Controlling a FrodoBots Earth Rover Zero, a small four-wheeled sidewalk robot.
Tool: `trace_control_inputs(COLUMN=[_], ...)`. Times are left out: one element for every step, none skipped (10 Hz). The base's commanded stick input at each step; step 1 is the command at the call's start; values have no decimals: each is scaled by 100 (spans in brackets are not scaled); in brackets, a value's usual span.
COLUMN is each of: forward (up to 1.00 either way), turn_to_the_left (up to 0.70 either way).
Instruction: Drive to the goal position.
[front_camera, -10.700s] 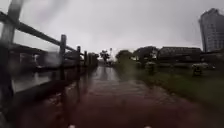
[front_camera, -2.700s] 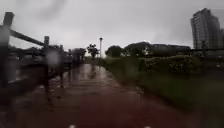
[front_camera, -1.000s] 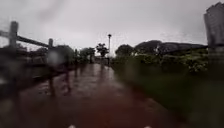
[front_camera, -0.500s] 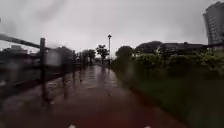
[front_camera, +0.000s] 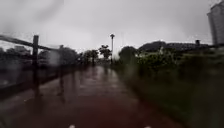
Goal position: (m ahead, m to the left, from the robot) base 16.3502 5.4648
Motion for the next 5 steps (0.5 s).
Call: trace_control_inputs(forward=[100, 100, 100, 100, 100], turn_to_the_left=[0, 0, 0, 0, 0])
